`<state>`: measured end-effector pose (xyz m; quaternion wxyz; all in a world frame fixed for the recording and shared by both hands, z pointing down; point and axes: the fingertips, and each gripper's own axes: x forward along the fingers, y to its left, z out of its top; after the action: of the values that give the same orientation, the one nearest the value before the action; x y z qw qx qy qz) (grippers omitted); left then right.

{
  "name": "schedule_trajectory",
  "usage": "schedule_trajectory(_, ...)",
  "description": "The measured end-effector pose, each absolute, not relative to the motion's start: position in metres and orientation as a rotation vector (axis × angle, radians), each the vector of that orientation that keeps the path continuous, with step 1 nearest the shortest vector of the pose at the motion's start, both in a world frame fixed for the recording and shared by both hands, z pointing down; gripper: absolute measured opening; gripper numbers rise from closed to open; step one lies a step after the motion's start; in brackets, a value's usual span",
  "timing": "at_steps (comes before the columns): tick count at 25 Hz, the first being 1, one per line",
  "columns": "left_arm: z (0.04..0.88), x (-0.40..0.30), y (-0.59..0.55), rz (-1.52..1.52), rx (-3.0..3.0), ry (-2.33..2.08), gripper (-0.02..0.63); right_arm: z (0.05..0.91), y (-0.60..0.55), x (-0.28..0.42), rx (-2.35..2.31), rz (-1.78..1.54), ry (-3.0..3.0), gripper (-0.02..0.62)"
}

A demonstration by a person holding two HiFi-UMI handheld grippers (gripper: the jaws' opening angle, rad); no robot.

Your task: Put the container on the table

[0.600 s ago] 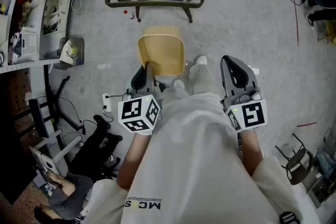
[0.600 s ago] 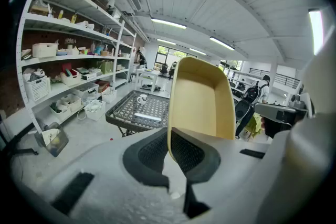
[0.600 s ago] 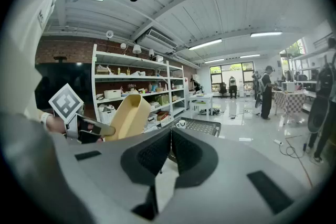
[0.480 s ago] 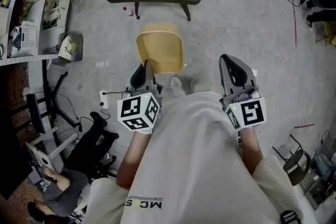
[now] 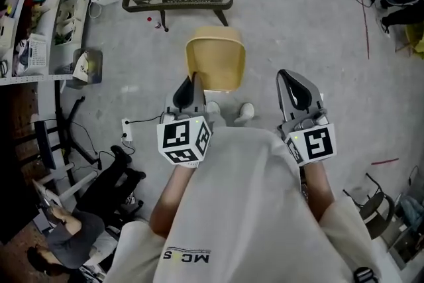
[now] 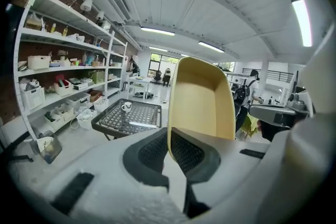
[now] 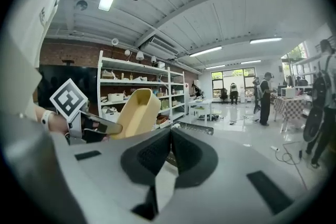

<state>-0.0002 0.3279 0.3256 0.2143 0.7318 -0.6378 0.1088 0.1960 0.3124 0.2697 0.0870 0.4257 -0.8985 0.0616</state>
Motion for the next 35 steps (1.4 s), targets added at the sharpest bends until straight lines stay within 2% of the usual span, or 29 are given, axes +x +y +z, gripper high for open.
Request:
schedule_trajectory(16,0.347,0.063,0.316,0.298,1.976,-1.752,0.032,0.295,0.286,0.292,1.379,0.308,-2.666,0.020)
schedule_trajectory(23,0.363,0.029,0.262,0.257,1.940,-1.749,0.032,0.304,0.235,0.254,1.337,0.366,-2.674,0.018)
schedule_trajectory(35,0.341,-0.062,0.068,0.222,2.006,-1.690,0.032,0.281,0.055,0.149,1.340,0.344,-2.654,0.018)
